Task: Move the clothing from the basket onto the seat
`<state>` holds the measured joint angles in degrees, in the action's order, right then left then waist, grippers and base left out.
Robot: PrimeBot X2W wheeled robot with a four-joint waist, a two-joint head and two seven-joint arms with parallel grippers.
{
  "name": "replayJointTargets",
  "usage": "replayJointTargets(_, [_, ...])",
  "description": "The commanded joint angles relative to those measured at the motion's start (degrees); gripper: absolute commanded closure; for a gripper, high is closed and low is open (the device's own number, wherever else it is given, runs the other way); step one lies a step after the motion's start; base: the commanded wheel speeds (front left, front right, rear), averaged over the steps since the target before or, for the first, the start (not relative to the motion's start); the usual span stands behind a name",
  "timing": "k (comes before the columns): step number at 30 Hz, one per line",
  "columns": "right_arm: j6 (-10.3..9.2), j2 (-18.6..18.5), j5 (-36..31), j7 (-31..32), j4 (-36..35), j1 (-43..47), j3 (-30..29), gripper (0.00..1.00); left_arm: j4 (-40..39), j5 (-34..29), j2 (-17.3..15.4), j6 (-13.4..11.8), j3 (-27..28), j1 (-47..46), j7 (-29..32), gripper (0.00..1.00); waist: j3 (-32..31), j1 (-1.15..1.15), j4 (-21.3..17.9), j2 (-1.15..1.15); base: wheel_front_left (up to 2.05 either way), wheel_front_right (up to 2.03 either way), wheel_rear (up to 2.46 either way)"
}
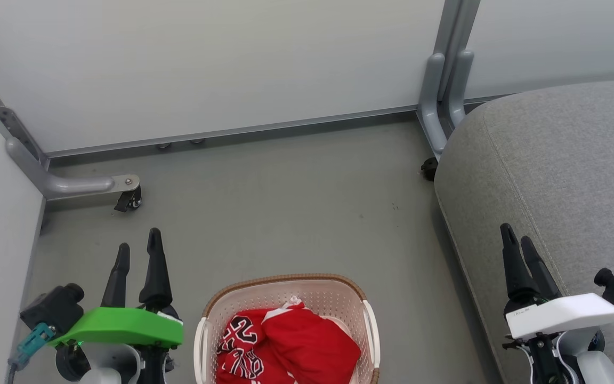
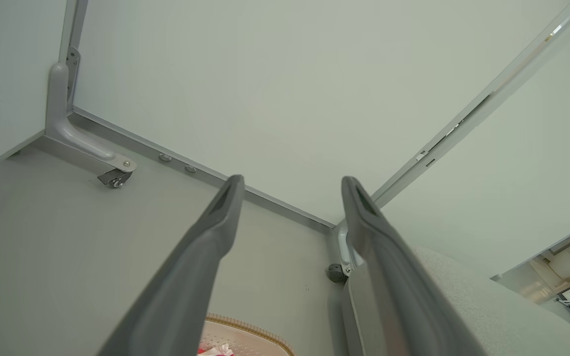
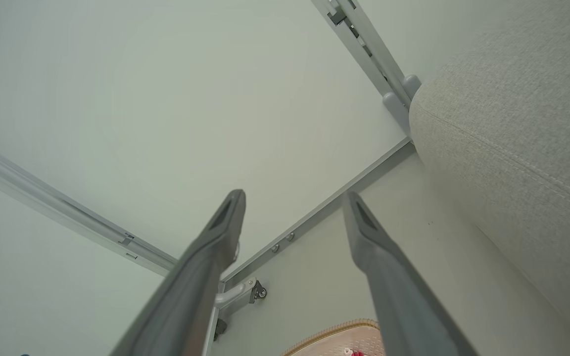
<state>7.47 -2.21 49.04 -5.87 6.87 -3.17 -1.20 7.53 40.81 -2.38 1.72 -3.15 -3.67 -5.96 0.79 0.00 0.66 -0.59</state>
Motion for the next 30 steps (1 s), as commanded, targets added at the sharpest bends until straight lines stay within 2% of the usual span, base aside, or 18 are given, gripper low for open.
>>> replayJointTargets(1, [0.03,-0.4,-2.1,-0.6,-0.5,-0.1,0.1,0.00,-0.7,-2.8,-0.4,-0.3,-0.4,-1.5,-0.6,0.00,0.0,0.00,0.0,0.27,0.00,0.00,0.00])
replayJointTargets(19, [0.02,-0.6,-16.0,-3.4,-1.5,0.4,1.1,0.00,-0.1,-16.0,-0.8,-2.8,-3.2,-1.5,-3.3,0.00,0.1,0.00,0.3,0.35,0.00,0.00,0.00])
replayJointTargets(30, [0.03,-0.6,-23.1,-4.9,-1.4,0.4,1.6,0.00,-0.2,-22.0,-1.3,-3.4,-4.9,-1.8,-4.8,0.00,0.1,0.00,0.5,0.40,0.00,0.00,0.00])
